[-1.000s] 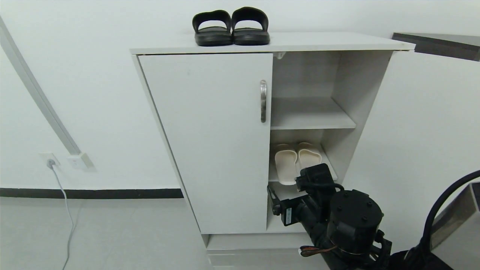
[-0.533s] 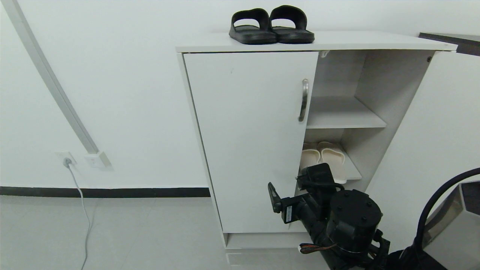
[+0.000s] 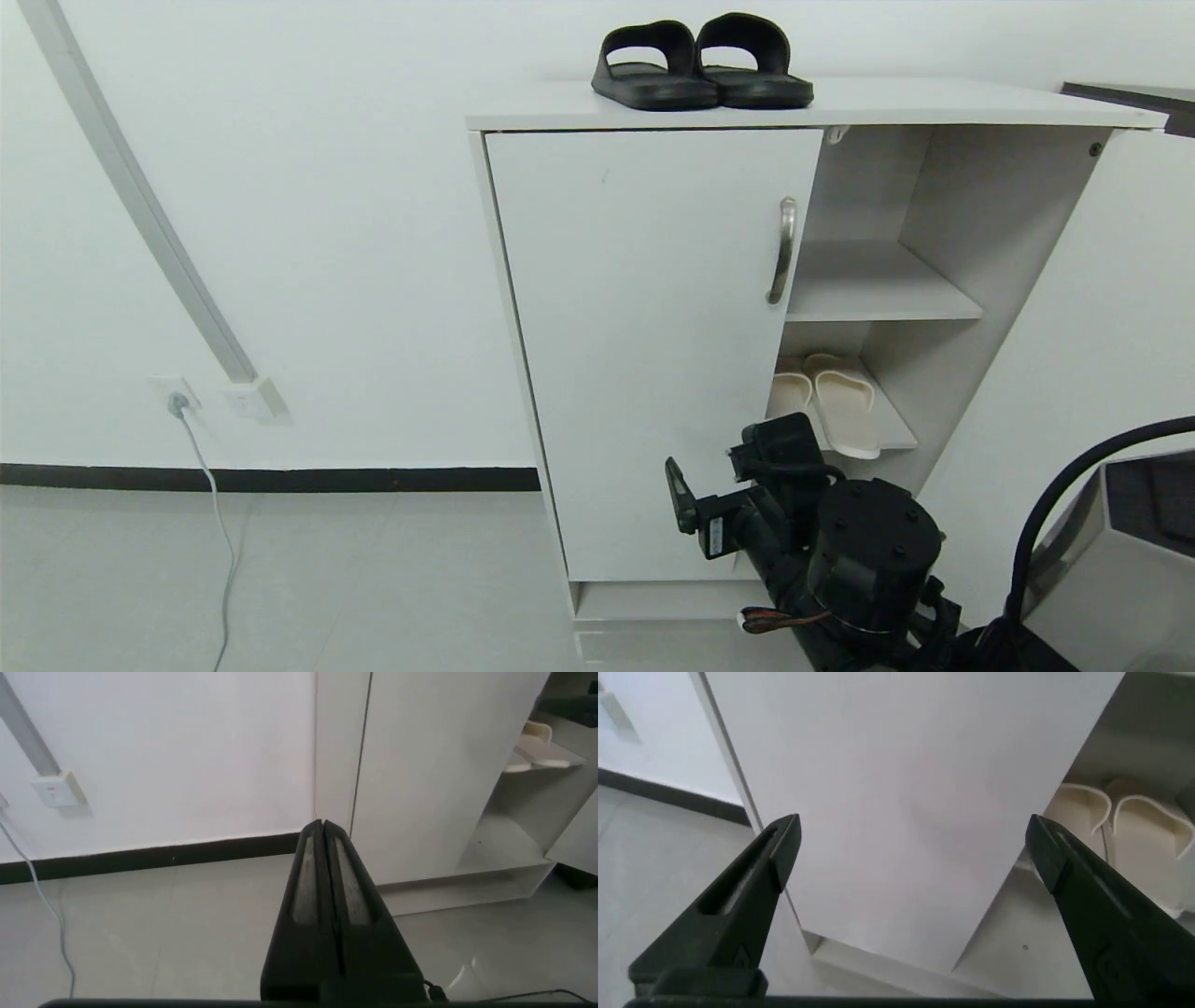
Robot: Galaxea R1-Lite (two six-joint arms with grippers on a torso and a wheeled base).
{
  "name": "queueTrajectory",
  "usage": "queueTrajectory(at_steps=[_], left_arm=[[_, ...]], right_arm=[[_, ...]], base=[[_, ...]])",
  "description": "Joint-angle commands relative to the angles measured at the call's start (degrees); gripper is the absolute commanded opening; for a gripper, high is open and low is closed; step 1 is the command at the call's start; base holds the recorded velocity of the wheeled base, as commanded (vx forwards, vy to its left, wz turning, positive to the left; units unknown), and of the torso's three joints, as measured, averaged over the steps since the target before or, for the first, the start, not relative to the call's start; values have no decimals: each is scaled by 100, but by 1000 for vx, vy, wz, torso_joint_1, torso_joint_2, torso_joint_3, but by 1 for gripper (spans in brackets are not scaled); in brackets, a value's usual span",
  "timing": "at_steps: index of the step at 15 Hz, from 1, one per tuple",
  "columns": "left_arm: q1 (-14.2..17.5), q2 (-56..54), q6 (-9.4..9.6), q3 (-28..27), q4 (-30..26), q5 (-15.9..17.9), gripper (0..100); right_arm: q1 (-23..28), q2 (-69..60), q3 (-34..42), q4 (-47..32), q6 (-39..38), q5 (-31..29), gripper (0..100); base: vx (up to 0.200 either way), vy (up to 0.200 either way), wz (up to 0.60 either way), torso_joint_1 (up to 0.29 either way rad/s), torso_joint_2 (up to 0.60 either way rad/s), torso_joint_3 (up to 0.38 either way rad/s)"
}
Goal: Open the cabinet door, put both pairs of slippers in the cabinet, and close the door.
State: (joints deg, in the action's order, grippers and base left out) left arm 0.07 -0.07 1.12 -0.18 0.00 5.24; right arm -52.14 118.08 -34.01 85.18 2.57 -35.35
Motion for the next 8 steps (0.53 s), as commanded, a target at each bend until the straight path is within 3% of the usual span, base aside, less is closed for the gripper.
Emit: queueTrajectory(at_steps=[1, 8], left_arm=[[1, 7, 2, 1, 0, 3, 0], [1, 7, 2, 1, 0, 3, 0]], right_arm=[[28, 110, -35, 17, 24, -7, 100], [107, 163, -97, 25, 77, -24, 100]], base=[[0, 0, 0, 0, 0, 0], [0, 0, 0, 0, -7, -11]])
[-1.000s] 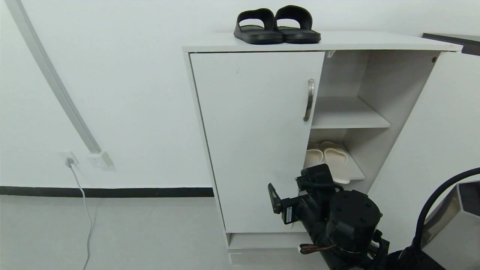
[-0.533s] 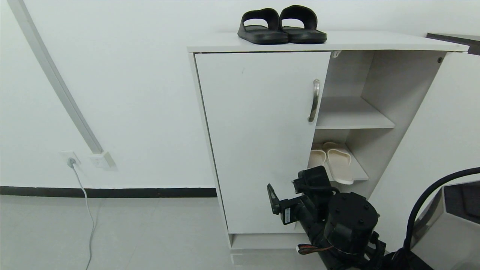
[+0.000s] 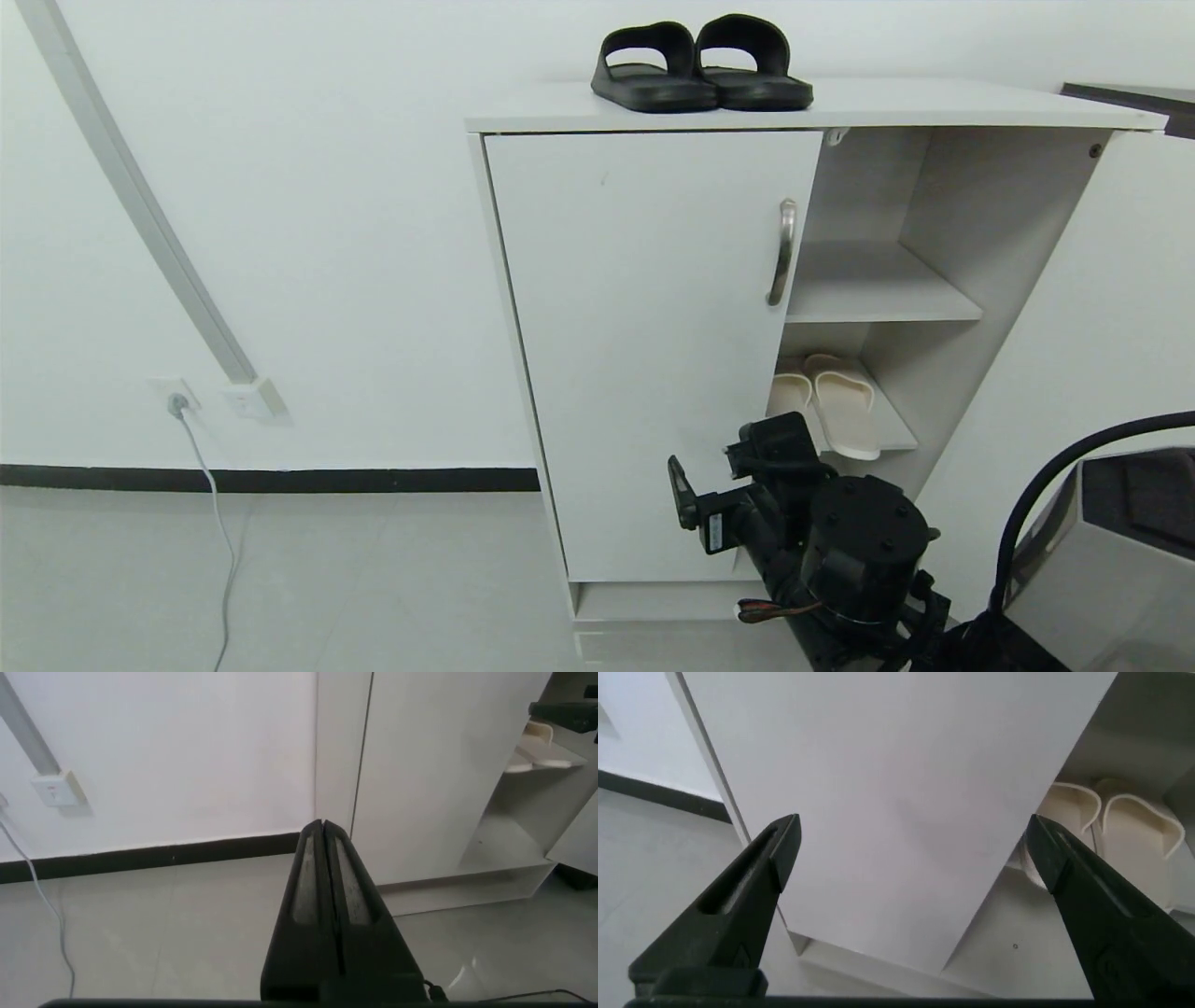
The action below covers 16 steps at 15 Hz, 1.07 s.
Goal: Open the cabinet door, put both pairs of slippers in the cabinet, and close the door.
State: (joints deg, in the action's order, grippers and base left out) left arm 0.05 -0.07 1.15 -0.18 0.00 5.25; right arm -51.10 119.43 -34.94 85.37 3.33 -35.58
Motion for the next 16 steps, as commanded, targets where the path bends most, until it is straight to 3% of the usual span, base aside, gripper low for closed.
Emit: queueTrajectory(at_steps=[1, 7, 16], left_arm=[[4, 7, 0, 1, 0, 2, 0], [-5, 7, 0, 1, 0, 2, 0], [4, 7, 0, 1, 0, 2, 0]], right_arm=[[4, 28, -4, 6, 1, -1, 100], [4, 28, 13, 15, 1, -1, 100], [13, 28, 31, 15, -8, 16, 100]], base=[[0, 0, 0, 7, -222, -237], [0, 0, 0, 38, -396, -351], [0, 0, 0, 137, -464, -336]])
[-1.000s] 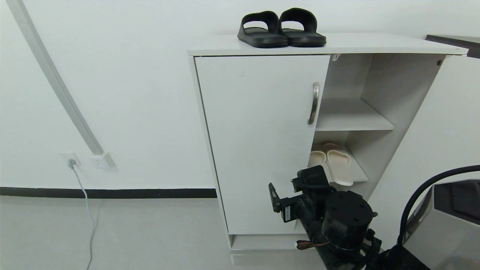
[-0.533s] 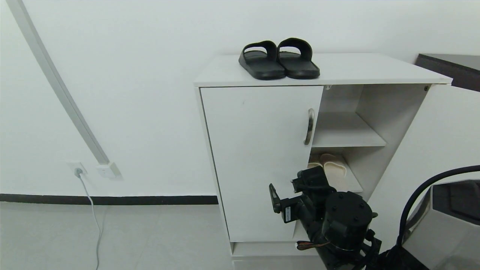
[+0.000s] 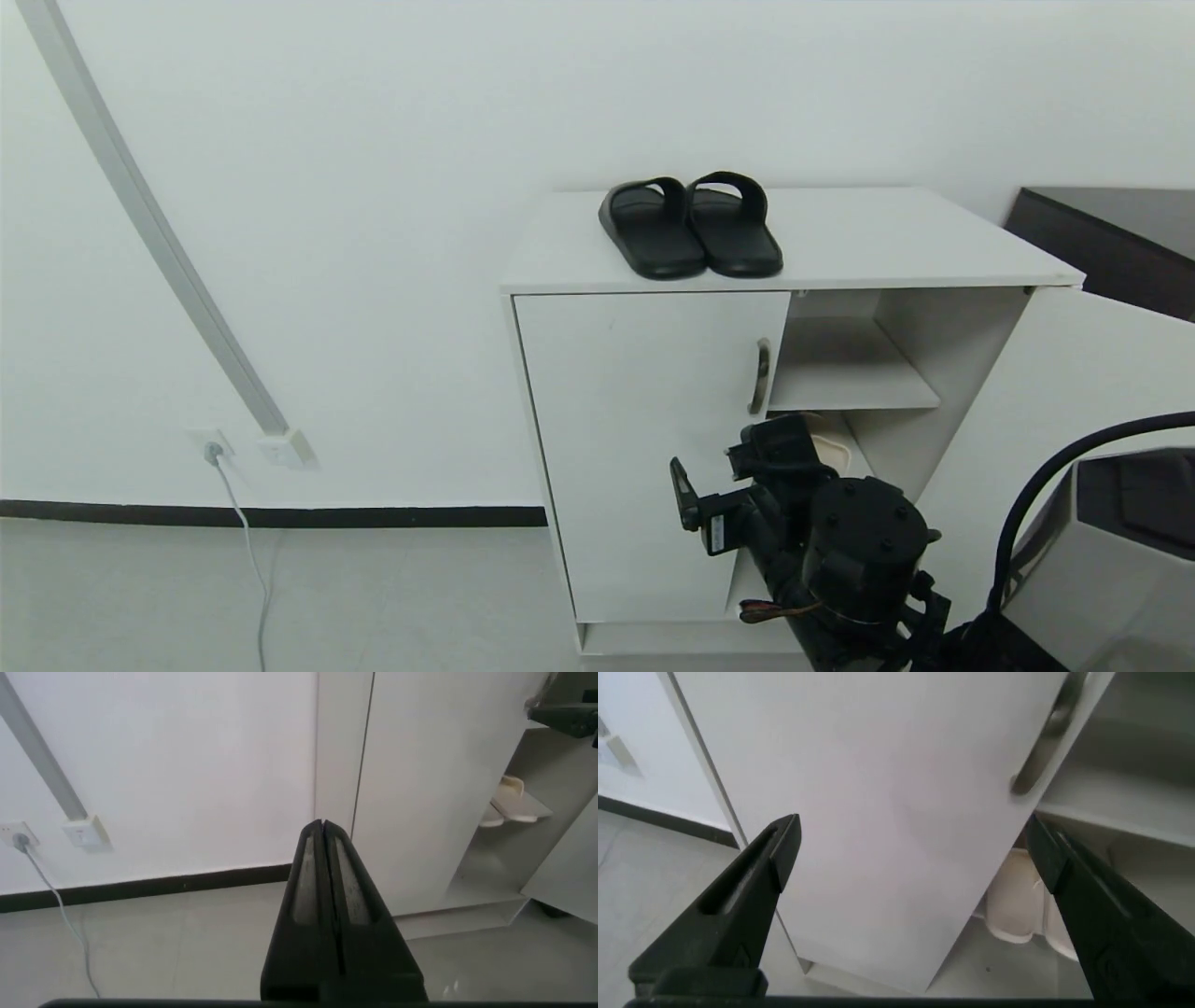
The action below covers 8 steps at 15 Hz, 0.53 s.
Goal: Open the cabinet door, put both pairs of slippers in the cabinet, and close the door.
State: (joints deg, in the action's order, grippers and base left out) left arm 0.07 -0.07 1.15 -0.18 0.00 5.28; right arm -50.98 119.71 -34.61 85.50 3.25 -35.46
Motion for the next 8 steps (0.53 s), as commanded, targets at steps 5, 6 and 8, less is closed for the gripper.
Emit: queueTrajectory(at_steps=[5, 6, 8], left_arm=[[1, 7, 0, 1, 0, -1, 0], [1, 7, 0, 1, 0, -1, 0], [1, 7, 0, 1, 0, -1, 0]], right_arm=[[0, 0, -2, 1, -9, 13, 100], [0, 0, -2, 1, -9, 13, 100], [9, 0, -2, 1, -9, 13, 100]], base=[[0, 0, 0, 182, -498, -315], [0, 0, 0, 207, -525, -325], [0, 0, 0, 210, -527, -322]])
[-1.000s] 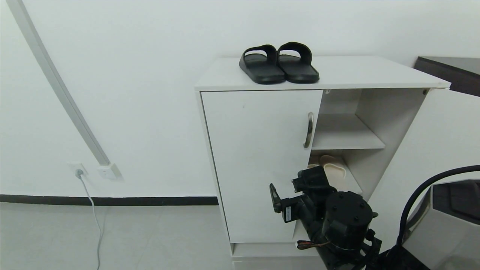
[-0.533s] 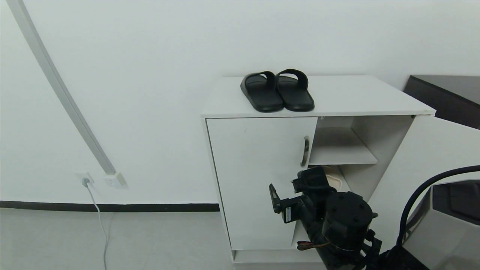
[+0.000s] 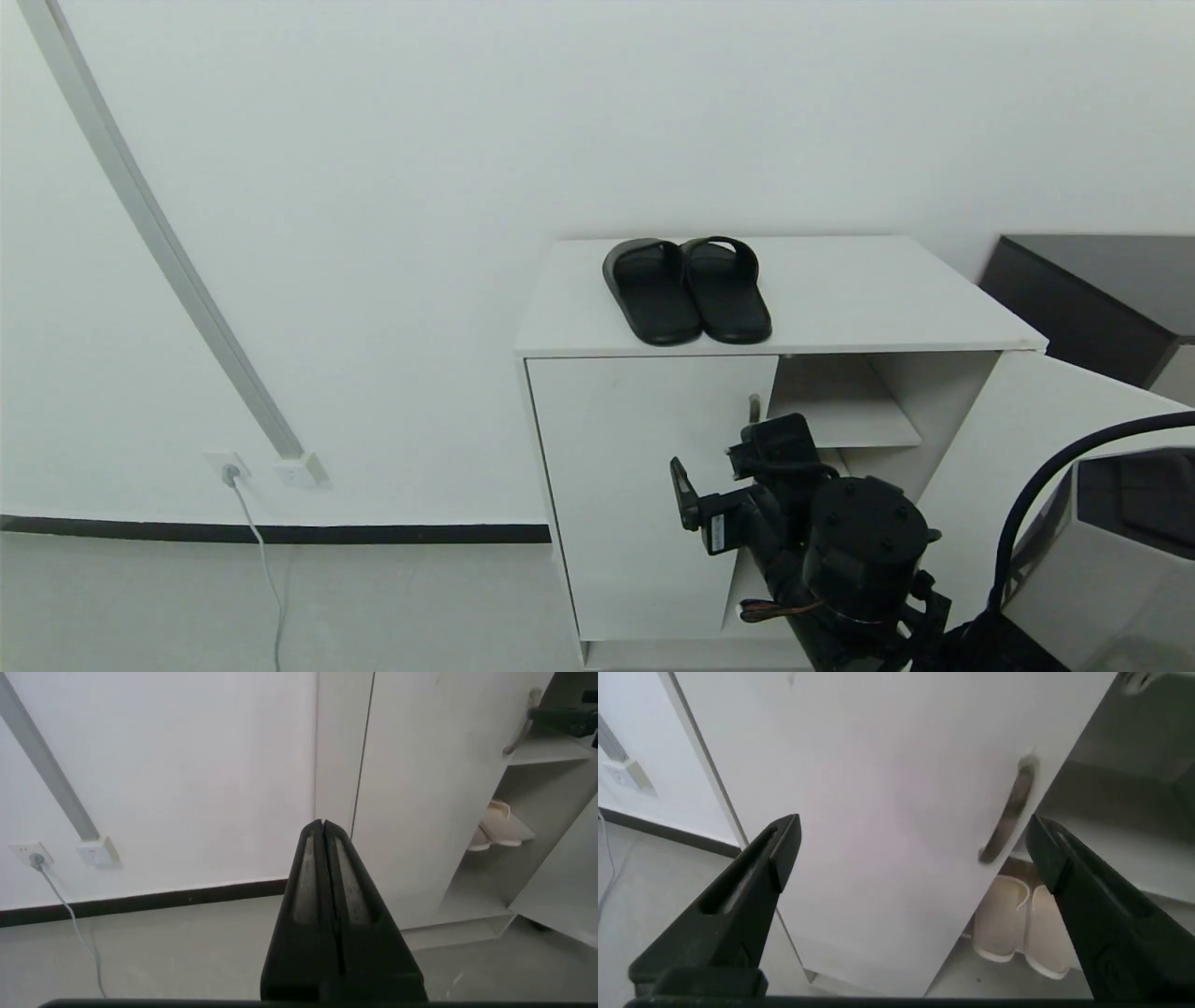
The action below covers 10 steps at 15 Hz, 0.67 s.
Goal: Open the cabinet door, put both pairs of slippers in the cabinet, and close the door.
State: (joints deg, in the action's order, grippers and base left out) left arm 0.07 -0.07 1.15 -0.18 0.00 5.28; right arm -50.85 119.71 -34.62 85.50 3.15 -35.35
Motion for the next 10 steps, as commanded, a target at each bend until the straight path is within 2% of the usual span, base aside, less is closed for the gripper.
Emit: queueTrajectory(at_steps=[1, 10], left_arm=[[1, 7, 8, 1, 0, -1, 0], [-7, 7, 8, 1, 0, -1, 0]], right_arm=[[-4, 0, -1, 1, 2, 2, 100], [5, 8, 43, -8, 2, 2, 100]], base=[[0, 0, 0, 217, -540, -320], [0, 0, 0, 249, -572, -325]])
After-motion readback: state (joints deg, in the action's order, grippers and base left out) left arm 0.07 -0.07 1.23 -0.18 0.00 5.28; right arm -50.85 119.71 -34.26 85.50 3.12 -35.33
